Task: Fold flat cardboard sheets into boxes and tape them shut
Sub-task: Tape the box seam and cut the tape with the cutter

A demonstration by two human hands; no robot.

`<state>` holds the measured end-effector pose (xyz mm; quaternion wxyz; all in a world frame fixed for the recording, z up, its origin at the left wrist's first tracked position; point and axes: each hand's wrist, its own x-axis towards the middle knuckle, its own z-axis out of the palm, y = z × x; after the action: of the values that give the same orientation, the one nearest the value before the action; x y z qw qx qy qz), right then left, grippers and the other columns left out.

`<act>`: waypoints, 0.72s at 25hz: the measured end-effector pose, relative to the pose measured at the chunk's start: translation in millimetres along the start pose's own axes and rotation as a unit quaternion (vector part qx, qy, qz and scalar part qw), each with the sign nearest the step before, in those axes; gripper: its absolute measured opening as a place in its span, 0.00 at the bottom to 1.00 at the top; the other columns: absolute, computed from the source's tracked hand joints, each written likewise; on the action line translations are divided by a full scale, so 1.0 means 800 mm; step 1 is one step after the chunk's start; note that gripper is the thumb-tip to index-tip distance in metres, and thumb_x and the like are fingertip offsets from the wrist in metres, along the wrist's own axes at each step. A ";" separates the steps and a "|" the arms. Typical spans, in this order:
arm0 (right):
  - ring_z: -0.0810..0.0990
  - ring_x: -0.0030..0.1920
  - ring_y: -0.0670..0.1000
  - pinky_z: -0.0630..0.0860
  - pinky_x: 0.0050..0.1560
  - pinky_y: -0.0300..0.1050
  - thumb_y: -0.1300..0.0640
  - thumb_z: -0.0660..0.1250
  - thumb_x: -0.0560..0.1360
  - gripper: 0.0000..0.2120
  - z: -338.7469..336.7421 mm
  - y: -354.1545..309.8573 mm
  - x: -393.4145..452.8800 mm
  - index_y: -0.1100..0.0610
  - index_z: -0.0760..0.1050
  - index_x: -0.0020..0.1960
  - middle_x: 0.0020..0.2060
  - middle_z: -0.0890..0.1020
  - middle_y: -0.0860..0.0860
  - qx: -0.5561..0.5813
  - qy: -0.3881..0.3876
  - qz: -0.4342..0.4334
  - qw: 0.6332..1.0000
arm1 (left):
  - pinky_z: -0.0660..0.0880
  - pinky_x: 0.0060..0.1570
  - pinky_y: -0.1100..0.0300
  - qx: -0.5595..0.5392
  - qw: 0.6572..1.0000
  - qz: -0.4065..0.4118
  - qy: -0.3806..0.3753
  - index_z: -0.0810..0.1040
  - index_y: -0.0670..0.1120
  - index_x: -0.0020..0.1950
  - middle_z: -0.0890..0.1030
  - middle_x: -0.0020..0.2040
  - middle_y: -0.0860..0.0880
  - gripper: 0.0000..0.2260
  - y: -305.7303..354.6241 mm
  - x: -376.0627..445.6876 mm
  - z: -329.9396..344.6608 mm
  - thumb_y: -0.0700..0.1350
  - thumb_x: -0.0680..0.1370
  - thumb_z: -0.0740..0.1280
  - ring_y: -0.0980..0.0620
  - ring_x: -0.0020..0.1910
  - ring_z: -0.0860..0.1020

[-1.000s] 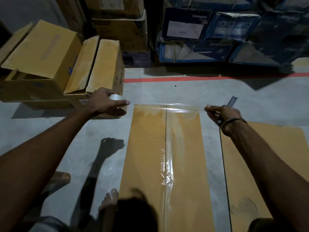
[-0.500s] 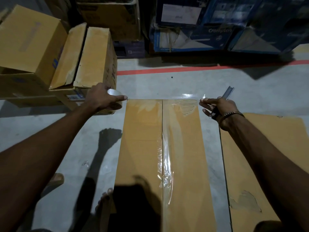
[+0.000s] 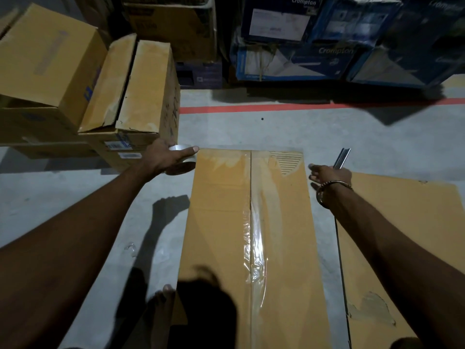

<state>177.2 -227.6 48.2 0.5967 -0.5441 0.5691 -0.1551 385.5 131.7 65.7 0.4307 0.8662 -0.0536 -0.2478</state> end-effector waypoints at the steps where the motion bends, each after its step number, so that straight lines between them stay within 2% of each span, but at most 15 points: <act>1: 0.86 0.39 0.54 0.84 0.46 0.53 0.53 0.79 0.61 0.19 -0.003 -0.013 -0.009 0.57 0.79 0.48 0.40 0.87 0.55 -0.066 0.054 -0.073 0.994 | 0.84 0.47 0.48 -0.003 1.000 0.003 -0.001 0.85 0.44 0.48 0.87 0.46 0.45 0.33 0.002 -0.002 0.001 0.72 0.61 0.79 0.46 0.46 0.86; 2: 0.84 0.40 0.54 0.83 0.48 0.53 0.52 0.78 0.65 0.15 -0.002 -0.025 -0.020 0.54 0.75 0.45 0.40 0.85 0.53 -0.139 0.093 -0.153 0.974 | 0.82 0.43 0.53 -0.004 1.000 0.004 0.000 0.84 0.44 0.48 0.86 0.46 0.46 0.30 0.004 -0.003 0.002 0.70 0.64 0.79 0.48 0.45 0.85; 3: 0.82 0.41 0.53 0.81 0.47 0.51 0.52 0.76 0.71 0.13 0.001 -0.038 -0.042 0.53 0.73 0.46 0.41 0.83 0.52 -0.185 0.099 -0.228 0.951 | 0.80 0.41 0.56 -0.002 1.000 0.007 0.000 0.83 0.45 0.48 0.85 0.46 0.46 0.27 0.006 -0.006 0.003 0.67 0.67 0.79 0.49 0.45 0.84; 6: 0.76 0.37 0.45 0.75 0.40 0.43 0.51 0.73 0.78 0.11 0.044 -0.047 -0.113 0.54 0.72 0.49 0.38 0.77 0.46 -0.221 -0.010 -0.391 0.893 | 0.79 0.41 0.57 -0.001 1.000 0.023 -0.007 0.81 0.47 0.43 0.83 0.44 0.48 0.20 0.007 -0.008 0.006 0.63 0.71 0.77 0.51 0.44 0.83; 9: 0.80 0.38 0.46 0.80 0.39 0.46 0.49 0.71 0.79 0.11 0.125 -0.021 -0.161 0.53 0.72 0.52 0.37 0.78 0.46 -0.250 -0.141 -0.437 0.852 | 0.76 0.34 0.61 -0.016 1.000 0.019 -0.003 0.82 0.45 0.45 0.84 0.43 0.46 0.22 0.006 -0.011 0.004 0.63 0.71 0.78 0.53 0.39 0.83; 11: 0.81 0.38 0.48 0.82 0.38 0.51 0.46 0.66 0.82 0.11 0.178 -0.012 -0.181 0.52 0.70 0.54 0.39 0.79 0.47 -0.279 -0.187 -0.452 0.826 | 0.75 0.39 0.59 0.005 1.000 0.028 0.009 0.83 0.42 0.48 0.85 0.46 0.43 0.27 0.004 -0.010 0.004 0.66 0.71 0.76 0.48 0.44 0.84; 13: 0.79 0.36 0.50 0.79 0.35 0.52 0.42 0.61 0.84 0.14 0.209 -0.012 -0.193 0.53 0.67 0.54 0.38 0.79 0.48 -0.323 -0.205 -0.467 0.797 | 0.74 0.42 0.56 0.025 0.999 0.033 0.022 0.82 0.39 0.49 0.84 0.48 0.40 0.28 0.004 -0.009 0.006 0.65 0.73 0.75 0.42 0.48 0.83; 14: 0.78 0.35 0.51 0.78 0.35 0.52 0.41 0.58 0.85 0.14 0.217 -0.012 -0.193 0.53 0.66 0.55 0.37 0.78 0.49 -0.344 -0.207 -0.470 0.786 | 0.73 0.41 0.56 0.031 0.999 0.033 0.027 0.82 0.37 0.49 0.84 0.48 0.40 0.28 0.004 -0.008 0.008 0.64 0.74 0.75 0.41 0.47 0.82; 16: 0.78 0.34 0.53 0.78 0.35 0.55 0.41 0.55 0.85 0.15 0.223 -0.011 -0.187 0.53 0.65 0.55 0.36 0.78 0.50 -0.362 -0.208 -0.475 0.775 | 0.70 0.37 0.56 0.041 0.998 0.032 0.025 0.83 0.35 0.50 0.84 0.46 0.39 0.31 0.004 -0.007 0.006 0.65 0.72 0.75 0.42 0.45 0.81; 18: 0.78 0.35 0.54 0.80 0.36 0.57 0.40 0.53 0.85 0.16 0.216 -0.013 -0.178 0.53 0.66 0.56 0.36 0.79 0.51 -0.365 -0.198 -0.479 0.773 | 0.72 0.40 0.56 0.025 0.999 0.027 0.016 0.84 0.37 0.52 0.85 0.48 0.38 0.34 0.002 -0.006 0.003 0.69 0.69 0.76 0.41 0.47 0.83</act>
<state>285.2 -35.2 87.5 0.3010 -0.9420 0.1181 -0.0900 380.5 130.3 67.7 0.4158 0.8789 -0.0761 -0.2212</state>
